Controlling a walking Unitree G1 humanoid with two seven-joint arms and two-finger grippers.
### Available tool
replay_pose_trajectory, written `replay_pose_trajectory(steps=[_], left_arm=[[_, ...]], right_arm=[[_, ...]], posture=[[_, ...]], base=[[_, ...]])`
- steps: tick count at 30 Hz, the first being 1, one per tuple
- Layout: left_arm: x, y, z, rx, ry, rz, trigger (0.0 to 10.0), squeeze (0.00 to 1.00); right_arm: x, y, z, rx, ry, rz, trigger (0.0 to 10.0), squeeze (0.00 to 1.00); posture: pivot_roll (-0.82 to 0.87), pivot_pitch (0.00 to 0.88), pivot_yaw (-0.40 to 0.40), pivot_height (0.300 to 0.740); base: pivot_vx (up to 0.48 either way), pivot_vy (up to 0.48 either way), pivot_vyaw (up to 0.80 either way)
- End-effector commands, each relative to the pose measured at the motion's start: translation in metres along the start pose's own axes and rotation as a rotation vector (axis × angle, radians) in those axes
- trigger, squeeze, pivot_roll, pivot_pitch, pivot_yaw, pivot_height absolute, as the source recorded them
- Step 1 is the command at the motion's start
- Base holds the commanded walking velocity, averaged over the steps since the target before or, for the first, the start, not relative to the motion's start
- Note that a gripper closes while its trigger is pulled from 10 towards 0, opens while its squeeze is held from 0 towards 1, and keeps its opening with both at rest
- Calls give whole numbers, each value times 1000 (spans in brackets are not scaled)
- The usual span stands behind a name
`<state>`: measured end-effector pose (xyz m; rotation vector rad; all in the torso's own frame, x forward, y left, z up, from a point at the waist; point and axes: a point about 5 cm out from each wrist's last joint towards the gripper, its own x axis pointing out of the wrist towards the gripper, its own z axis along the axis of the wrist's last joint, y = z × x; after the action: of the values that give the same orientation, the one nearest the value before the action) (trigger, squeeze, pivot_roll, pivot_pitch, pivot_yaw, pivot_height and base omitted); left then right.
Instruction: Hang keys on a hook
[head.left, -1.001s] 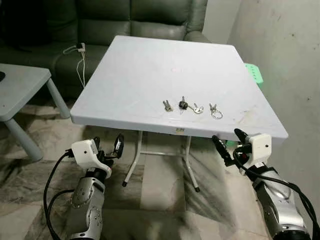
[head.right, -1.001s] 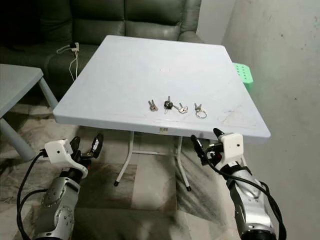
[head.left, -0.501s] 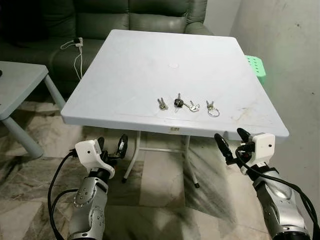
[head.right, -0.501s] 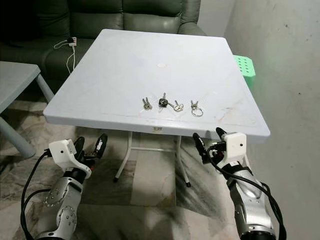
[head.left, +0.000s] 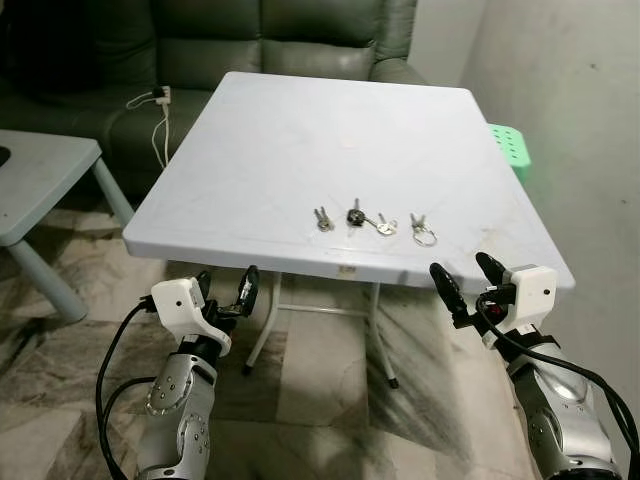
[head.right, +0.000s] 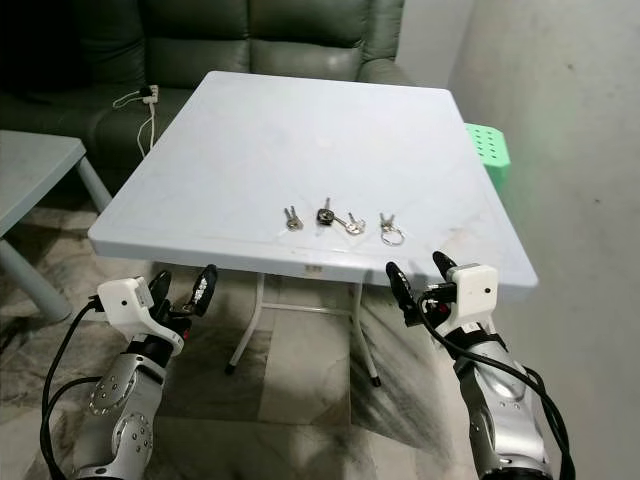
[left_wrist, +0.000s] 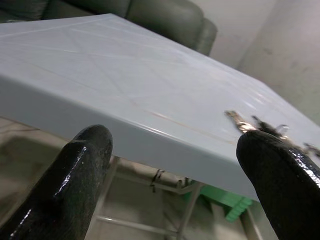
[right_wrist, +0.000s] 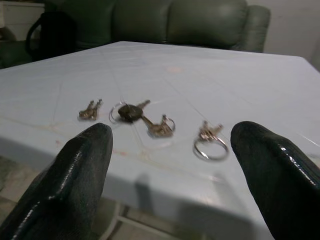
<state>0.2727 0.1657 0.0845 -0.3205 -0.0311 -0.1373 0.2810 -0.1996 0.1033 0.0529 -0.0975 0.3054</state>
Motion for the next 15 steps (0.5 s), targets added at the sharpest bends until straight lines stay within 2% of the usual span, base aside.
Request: replay_pose_trajectory(steps=[1,15], left_arm=[[1,-3,4,-3,-12,-11,10000,0],[-2,-3,3,-5,-3,8,10000,0]], right_arm=[[0,-4,4,-4,-9,-5,10000,0],[1,-3,3,-5,7,12,10000,0]], posture=[[10,42,-83,740],[16,46,-92,740]], base=[[349,0,0],[341,0,0]])
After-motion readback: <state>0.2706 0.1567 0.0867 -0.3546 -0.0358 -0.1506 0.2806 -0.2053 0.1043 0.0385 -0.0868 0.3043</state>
